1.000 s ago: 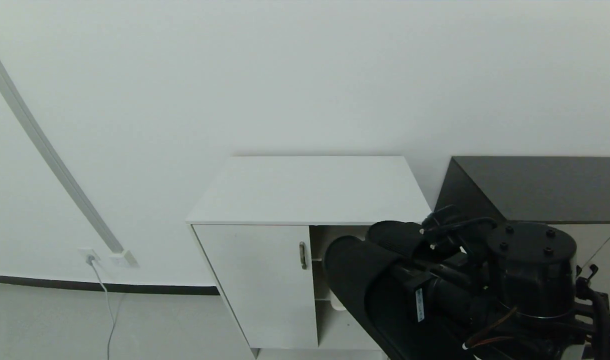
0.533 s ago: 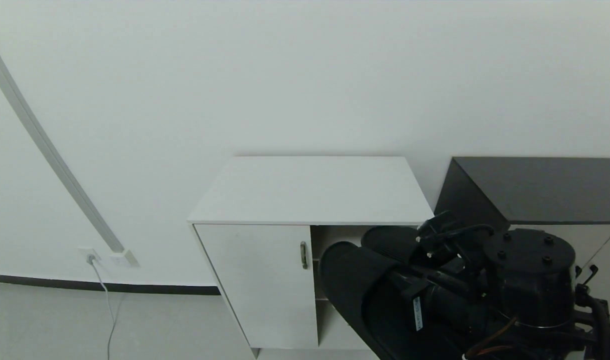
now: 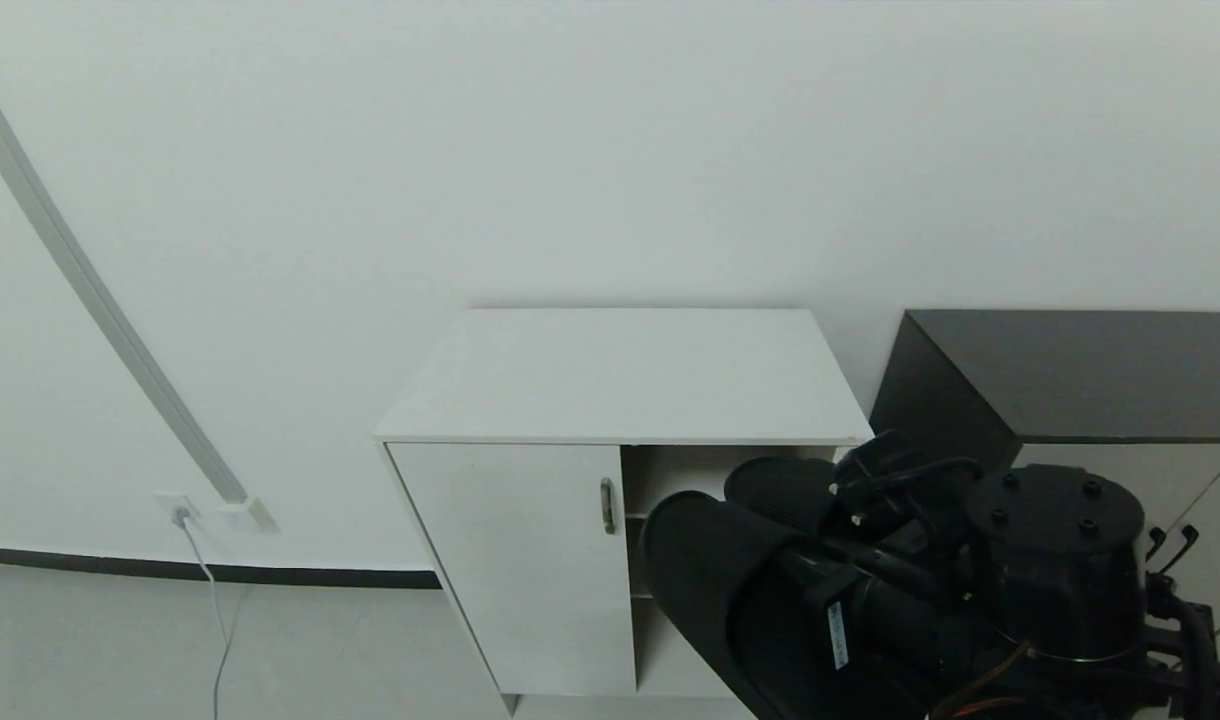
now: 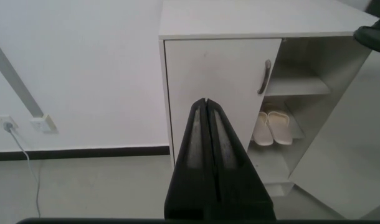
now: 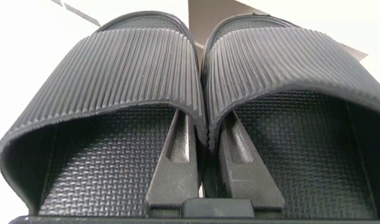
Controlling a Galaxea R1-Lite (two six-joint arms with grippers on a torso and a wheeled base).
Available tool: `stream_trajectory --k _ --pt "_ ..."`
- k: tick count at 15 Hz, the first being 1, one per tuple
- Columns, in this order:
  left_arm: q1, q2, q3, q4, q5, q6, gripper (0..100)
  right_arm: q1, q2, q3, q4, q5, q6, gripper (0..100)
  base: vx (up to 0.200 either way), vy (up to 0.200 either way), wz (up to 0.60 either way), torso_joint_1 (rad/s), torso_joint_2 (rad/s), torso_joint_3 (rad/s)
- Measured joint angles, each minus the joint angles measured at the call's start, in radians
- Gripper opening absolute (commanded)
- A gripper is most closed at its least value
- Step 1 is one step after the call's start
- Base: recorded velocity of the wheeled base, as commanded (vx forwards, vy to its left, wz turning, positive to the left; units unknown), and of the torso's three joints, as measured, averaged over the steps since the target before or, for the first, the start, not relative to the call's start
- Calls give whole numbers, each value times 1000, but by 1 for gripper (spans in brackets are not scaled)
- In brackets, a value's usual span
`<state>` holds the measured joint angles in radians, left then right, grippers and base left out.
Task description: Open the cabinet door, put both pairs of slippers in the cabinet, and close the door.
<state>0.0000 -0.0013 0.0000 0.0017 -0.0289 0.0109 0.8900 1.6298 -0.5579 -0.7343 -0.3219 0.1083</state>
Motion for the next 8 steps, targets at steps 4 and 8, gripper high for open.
stream_trajectory --k 4,8 --pt "0 0 0 0 0 0 0 1 1 4 0 -1 -1 0 0 0 0 -166 375 212" --pt "0 0 0 0 0 0 0 2 1 7 0 -1 -4 0 0 0 0 -212 492 287"
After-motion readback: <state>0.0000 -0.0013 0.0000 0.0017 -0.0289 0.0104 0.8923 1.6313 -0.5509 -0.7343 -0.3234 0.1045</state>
